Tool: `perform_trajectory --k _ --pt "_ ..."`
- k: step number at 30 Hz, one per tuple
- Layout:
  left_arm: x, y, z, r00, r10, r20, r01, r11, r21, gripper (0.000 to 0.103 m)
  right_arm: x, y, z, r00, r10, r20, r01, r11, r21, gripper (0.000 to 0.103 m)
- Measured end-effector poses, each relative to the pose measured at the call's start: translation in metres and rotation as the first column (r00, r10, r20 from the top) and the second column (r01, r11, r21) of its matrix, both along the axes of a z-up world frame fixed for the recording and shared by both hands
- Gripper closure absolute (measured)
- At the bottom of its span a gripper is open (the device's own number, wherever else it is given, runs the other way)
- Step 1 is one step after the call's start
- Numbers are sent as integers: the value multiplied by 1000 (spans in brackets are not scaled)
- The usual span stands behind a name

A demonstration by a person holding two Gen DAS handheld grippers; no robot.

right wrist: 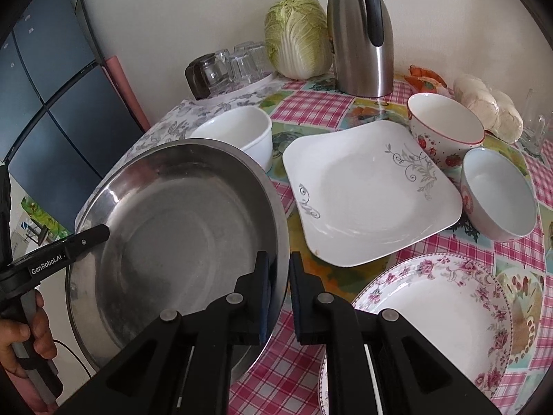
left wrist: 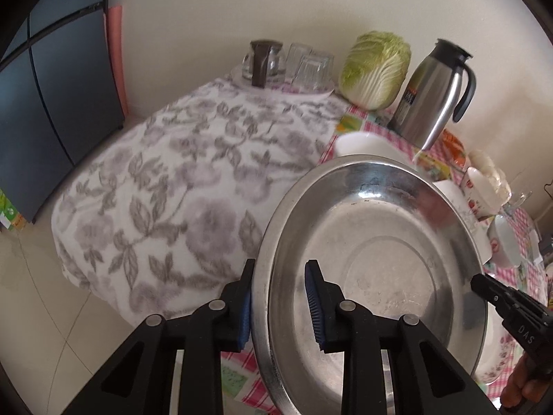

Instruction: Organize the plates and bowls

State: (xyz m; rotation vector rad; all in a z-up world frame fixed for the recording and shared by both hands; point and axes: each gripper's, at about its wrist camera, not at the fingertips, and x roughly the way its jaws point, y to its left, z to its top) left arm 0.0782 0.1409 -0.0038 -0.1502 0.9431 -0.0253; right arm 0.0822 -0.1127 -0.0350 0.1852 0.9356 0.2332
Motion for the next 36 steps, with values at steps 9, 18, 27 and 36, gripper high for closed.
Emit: perform_trajectory --k 9,18,27,36 --pt "27 -53 66 995 -56 78 58 998 -22 73 -9 -50 48 980 -145 136 136 988 77 91" --pt "52 -127 79 986 -149 70 153 987 -50 70 -18 -117 57 940 -312 140 292 945 146 91" --pt "73 -166 49 989 -149 -14 147 986 -82 67 -15 -159 39 918 -389 71 373 911 176 89" --pt "92 -165 7 990 -104 -97 96 992 -81 66 -6 -161 19 926 -377 12 369 913 174 88"
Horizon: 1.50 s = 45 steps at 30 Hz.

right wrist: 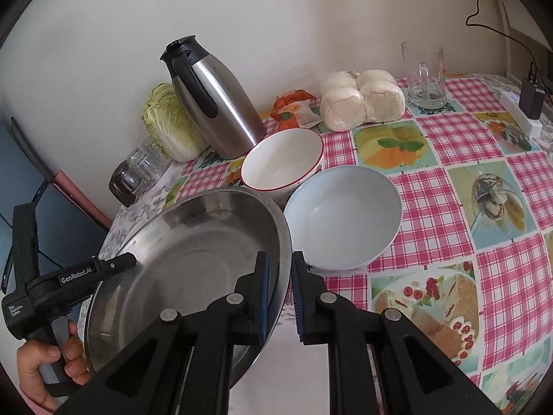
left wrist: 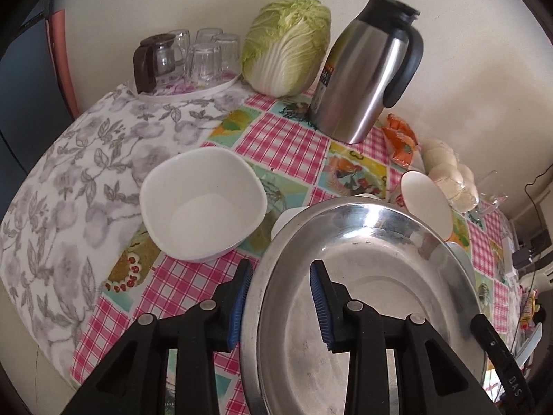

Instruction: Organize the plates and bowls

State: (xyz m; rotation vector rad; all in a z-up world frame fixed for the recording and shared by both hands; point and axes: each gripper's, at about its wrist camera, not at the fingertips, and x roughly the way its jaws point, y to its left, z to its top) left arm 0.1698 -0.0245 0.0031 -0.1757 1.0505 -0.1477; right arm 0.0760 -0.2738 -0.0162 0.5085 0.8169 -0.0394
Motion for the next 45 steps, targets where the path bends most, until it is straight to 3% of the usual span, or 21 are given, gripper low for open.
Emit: perform_trajectory --k 20,33,45 --pt "28 4 -31 999 25 -21 -27 997 -78 62 23 7 -20 997 4 -81 -9 998 -56 88" --pt "44 22 -42 995 93 -49 -99 983 -155 62 37 19 -32 993 31 -111 -41 995 -89 88" --pt "53 26 -53 992 115 -53 -122 980 -156 60 51 26 -40 991 44 -124 -59 991 -120 88"
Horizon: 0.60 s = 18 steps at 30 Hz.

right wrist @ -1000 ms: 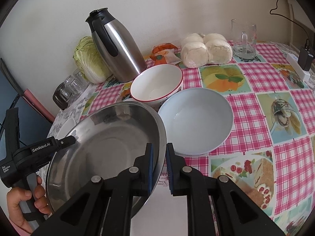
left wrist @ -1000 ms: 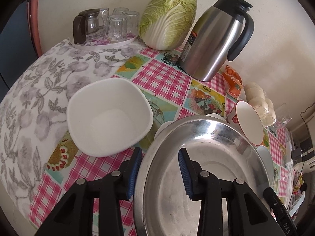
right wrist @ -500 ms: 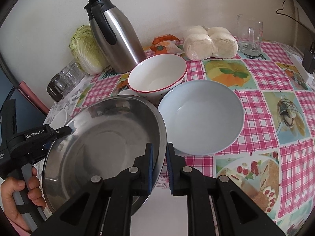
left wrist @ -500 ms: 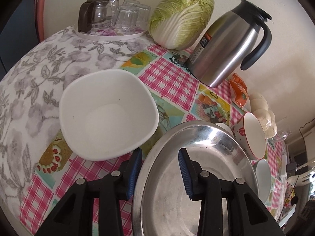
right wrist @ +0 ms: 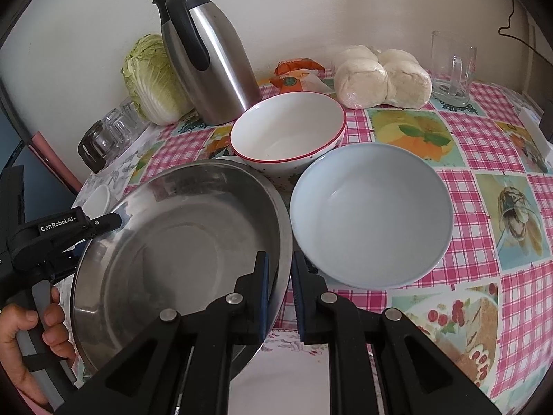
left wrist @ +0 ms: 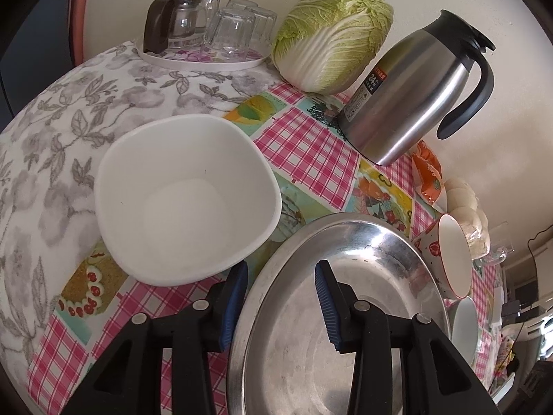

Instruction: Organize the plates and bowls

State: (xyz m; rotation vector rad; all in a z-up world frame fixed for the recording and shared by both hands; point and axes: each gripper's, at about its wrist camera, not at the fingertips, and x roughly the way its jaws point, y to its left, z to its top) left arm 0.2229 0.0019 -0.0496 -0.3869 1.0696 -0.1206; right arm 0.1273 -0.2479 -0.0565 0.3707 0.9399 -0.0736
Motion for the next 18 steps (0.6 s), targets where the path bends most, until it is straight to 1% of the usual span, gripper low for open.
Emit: perform_trajectory --k 9,13,15,18 --pt "1 -5 1 1000 -11 14 11 999 38 60 2 1 -3 1000 -1 2 1 1000 -17 88" --pt "3 -3 -1 1000 -11 -16 12 999 32 60 3 1 -2 1000 0 -3 0 1000 -14 88" --pt "3 -2 -1 999 -12 -32 13 1000 25 57 3 1 -2 1000 0 -7 0 1000 -12 88" --pt "1 -6 1 999 -25 -45 28 998 47 54 2 0 -1 1000 -1 -17 1 1000 -6 88"
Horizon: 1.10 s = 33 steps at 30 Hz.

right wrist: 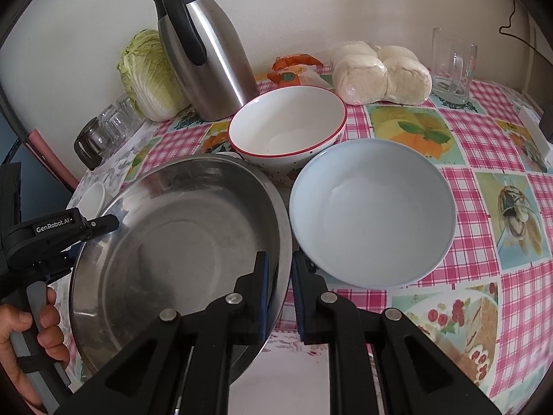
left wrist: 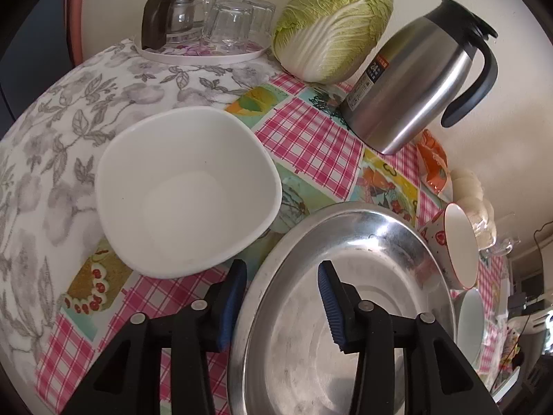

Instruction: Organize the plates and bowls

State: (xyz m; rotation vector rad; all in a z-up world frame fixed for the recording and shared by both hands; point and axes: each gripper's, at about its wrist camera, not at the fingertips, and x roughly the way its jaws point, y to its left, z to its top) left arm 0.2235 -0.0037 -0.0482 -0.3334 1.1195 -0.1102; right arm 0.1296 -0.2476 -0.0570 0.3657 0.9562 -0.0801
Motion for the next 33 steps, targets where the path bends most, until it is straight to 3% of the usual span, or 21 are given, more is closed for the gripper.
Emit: perform_trajectory --k 6,14,16,22,26,28,29,33 --pt "-6 -5 14 1000 -22 19 21 999 29 44 -4 1 9 1000 13 15 -13 1000 -3 79" --pt "-13 -10 32 999 -48 16 46 996 80 39 -11 1 24 999 19 41 -19 1000 -5 77" --pt "-15 -13 35 998 -57 15 56 994 95 33 -13 1 27 999 15 42 -14 1000 -10 59" --pt "-21 -23 37 997 -73 -14 74 981 181 18 -19 -2 30 999 -6 44 6 1000 -14 31" --pt "-24 -27 34 997 -73 -34 79 971 225 10 -22 -6 28 999 -20 38 20 1000 -5 26" --pt "-26 -28 33 997 -71 -38 78 968 237 4 -24 -8 29 999 -20 42 21 1000 -11 16" --pt "-28 -29 33 997 -68 -36 75 967 242 1 -26 -8 30 999 -20 47 21 1000 -14 16" --pt "-34 -29 37 998 -62 -19 64 964 257 0 -32 -10 33 998 -19 56 21 999 -27 13"
